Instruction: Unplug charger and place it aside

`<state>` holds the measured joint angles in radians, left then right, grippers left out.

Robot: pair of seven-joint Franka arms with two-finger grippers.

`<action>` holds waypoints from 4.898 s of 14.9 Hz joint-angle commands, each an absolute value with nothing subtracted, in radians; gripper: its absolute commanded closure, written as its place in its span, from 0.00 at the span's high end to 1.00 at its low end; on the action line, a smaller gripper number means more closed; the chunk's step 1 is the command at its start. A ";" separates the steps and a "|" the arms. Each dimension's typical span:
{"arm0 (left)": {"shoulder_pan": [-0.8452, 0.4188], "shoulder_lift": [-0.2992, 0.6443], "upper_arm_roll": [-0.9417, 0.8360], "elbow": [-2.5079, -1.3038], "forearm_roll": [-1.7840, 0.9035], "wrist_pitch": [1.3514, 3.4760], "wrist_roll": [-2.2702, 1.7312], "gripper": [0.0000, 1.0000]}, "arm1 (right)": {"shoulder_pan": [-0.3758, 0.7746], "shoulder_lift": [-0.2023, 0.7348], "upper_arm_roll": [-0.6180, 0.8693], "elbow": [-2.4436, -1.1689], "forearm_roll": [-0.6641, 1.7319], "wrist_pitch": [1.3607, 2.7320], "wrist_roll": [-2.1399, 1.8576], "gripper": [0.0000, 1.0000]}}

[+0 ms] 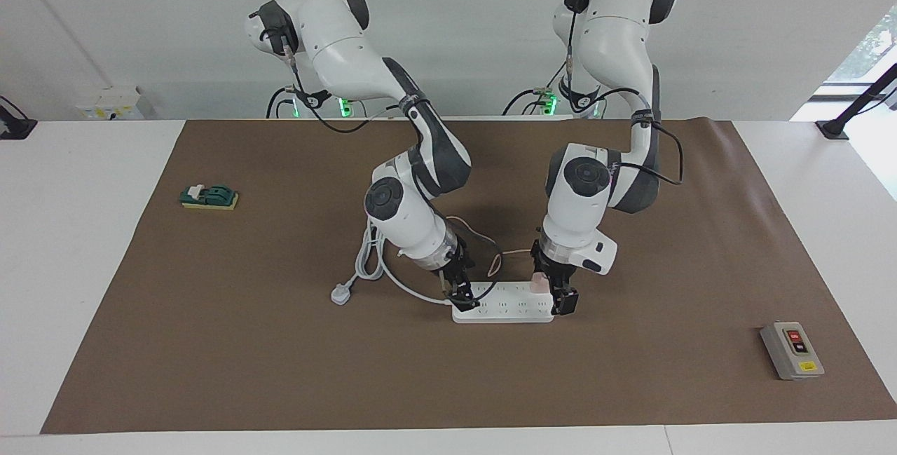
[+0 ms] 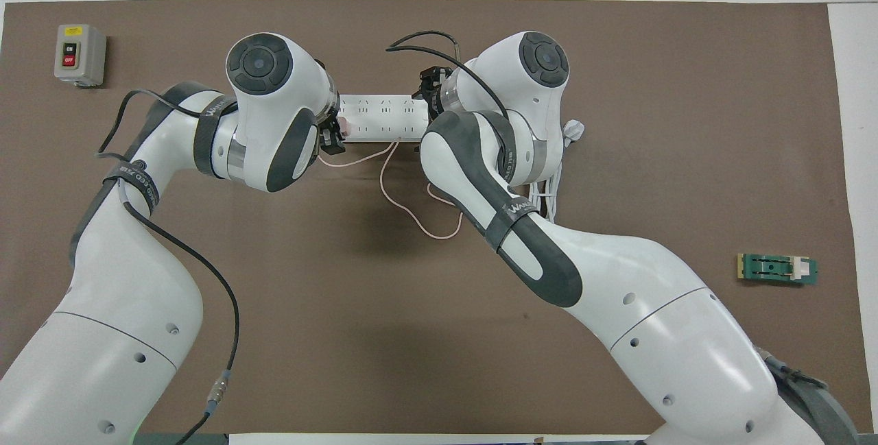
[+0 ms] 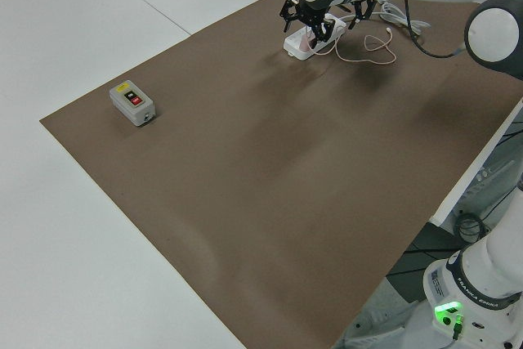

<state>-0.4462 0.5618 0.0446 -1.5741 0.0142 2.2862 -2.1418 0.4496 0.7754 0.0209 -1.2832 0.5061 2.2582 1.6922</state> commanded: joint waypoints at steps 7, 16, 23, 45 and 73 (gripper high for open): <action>-0.451 0.540 0.052 -1.614 0.037 2.315 -2.157 1.00 | 0.431 0.873 0.026 -1.138 0.491 2.178 1.695 1.00; -0.453 0.534 0.052 -1.626 0.037 2.322 -2.155 1.00 | 0.436 0.902 0.025 -1.101 0.489 2.184 1.695 1.00; -0.453 0.535 0.052 -1.626 0.037 2.324 -2.155 1.00 | 0.440 0.899 0.025 -1.109 0.495 2.175 1.697 1.00; -0.453 0.534 0.052 -1.626 0.037 2.324 -2.155 1.00 | 0.446 0.922 0.023 -1.118 0.491 2.241 1.695 1.00; -0.460 0.534 0.054 -1.620 0.037 2.318 -2.152 0.00 | 0.449 0.930 0.021 -1.137 0.479 2.276 1.657 0.53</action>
